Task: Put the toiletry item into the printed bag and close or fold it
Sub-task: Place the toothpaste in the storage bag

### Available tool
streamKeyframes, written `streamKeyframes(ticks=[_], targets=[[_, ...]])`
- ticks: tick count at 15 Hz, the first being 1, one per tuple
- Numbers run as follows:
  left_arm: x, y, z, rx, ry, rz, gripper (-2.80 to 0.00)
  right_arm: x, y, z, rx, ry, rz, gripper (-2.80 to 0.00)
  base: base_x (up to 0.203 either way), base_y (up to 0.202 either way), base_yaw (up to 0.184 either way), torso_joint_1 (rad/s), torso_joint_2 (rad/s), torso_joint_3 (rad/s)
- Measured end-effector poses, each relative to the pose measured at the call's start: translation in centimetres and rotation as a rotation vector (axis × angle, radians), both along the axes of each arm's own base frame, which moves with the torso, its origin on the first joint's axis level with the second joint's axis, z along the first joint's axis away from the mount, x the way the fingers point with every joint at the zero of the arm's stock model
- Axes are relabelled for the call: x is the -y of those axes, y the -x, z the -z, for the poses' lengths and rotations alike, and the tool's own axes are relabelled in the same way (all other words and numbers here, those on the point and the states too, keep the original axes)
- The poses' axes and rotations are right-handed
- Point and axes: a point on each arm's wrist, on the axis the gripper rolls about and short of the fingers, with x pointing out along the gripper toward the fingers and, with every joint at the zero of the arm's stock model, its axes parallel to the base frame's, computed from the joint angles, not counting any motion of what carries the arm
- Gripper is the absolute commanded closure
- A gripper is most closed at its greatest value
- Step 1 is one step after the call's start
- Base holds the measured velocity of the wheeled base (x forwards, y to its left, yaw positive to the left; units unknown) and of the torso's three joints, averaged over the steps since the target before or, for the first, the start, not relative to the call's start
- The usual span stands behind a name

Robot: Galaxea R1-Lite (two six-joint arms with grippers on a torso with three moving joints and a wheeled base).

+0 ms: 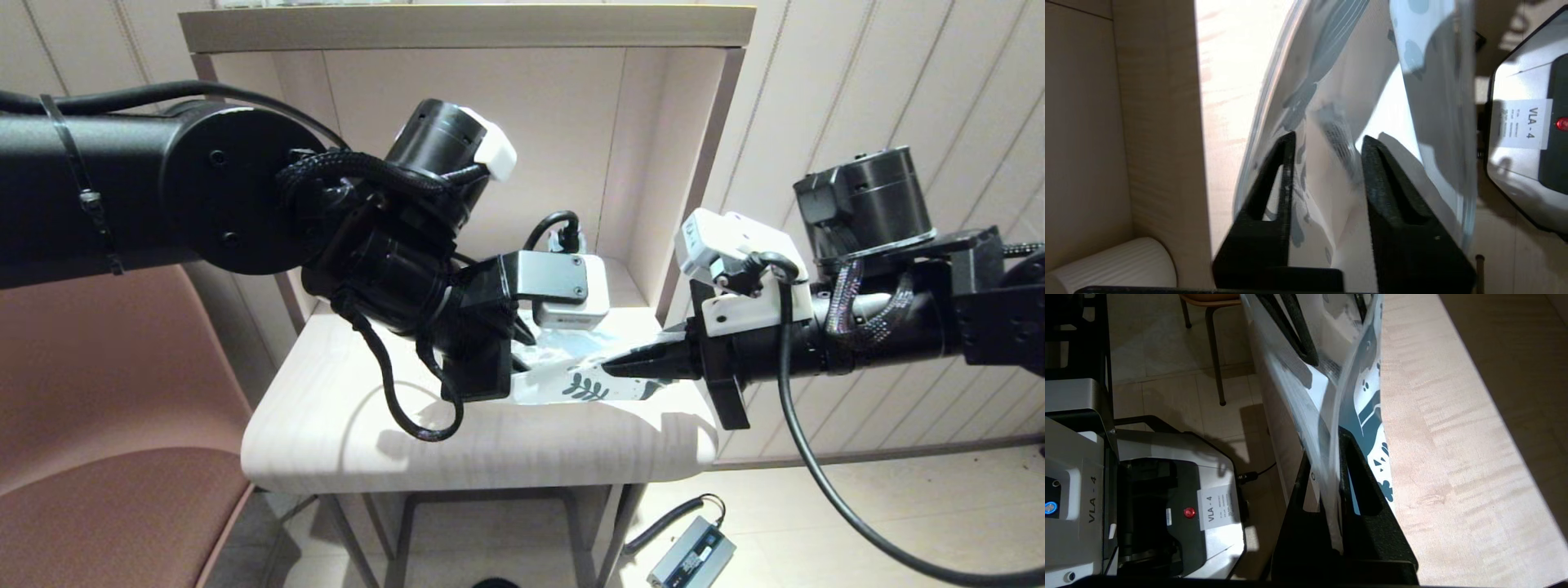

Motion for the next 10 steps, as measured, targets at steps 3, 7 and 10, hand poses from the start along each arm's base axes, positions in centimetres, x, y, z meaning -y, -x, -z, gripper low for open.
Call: streamKeyframes(ticks=[3,7,10], targets=[[-0.1,0.1,-0.3,0.001,0.018,-0.003,-2.8,0.1,0.0,0.0,-0.001,-0.001,0.002,0.0,0.0,0.0,0.0,0.0,0.0,0.0],[-0.4,0.4,-1.0,0.014,0.037,0.0,-2.8,0.2,0.2,-0.1,-0.002,-0.002,0.004,0.0,0.0,0.0,0.0,0.0,0.0,0.0],[-0.5,0.7,-1.6,-0.003,0.077,0.005,0.0,0.2,0.4,-0.2,0.001,-0.005,0.004,0.0,0.0,0.0,0.0,0.0,0.0,0.0]])
